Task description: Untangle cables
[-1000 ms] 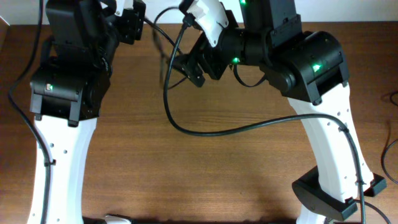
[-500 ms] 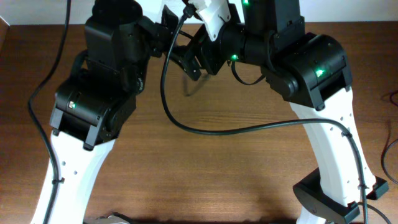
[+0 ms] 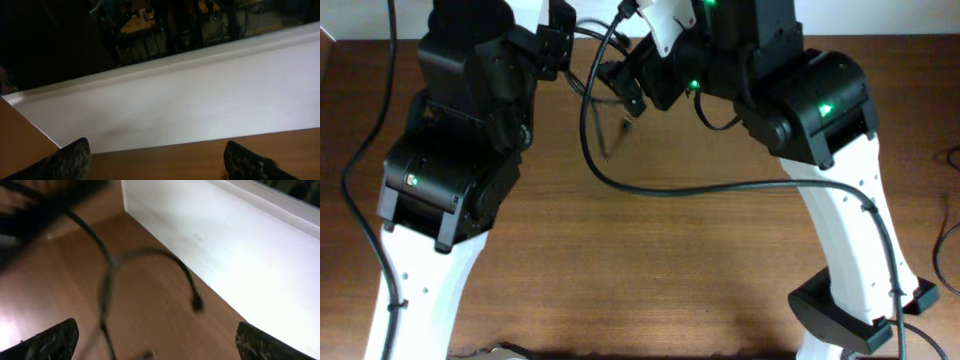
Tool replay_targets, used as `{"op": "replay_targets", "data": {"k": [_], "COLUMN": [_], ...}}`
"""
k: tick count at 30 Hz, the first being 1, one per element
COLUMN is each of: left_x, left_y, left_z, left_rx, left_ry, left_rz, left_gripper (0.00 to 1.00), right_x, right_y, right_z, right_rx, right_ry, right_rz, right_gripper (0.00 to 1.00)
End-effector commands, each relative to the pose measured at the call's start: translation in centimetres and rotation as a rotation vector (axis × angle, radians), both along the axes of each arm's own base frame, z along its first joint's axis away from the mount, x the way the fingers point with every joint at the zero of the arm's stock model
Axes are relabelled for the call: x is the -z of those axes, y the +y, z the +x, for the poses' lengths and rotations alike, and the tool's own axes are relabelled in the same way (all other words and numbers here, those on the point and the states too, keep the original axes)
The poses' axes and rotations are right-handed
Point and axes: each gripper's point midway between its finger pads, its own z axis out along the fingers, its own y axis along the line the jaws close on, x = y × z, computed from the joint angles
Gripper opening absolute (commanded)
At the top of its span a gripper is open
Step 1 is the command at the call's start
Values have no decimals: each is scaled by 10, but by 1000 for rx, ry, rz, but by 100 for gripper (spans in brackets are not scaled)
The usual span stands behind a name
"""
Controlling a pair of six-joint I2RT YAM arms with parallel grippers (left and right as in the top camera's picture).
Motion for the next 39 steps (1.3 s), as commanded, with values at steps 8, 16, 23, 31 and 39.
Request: {"op": "replay_targets", "data": {"k": [8,16,23,31,39], "left_x": [-61,-68,-53,5,63], "left_y": [25,33,17,-21,-45], "left_z": [-79,-99,-80,-39,7], "left_rx": [35,42,94,211,233], "left_ry": [-170,-189,-129,72,237], "left_rz": [-102,-110,-25,-3,37], "left_gripper": [84,84,84,86,87], "right_x": [0,1,9,32,34], "right_y": [-73,-128,-75,-69,-70], "right_z": [76,95,23,-46,-41], "right_rx": [221,284,-308,-668,-642], "right_ry": [-3,52,-11,-58,-48], "right_rz": [72,133,76,24,7], "right_gripper": [98,99,99,99,99]}}
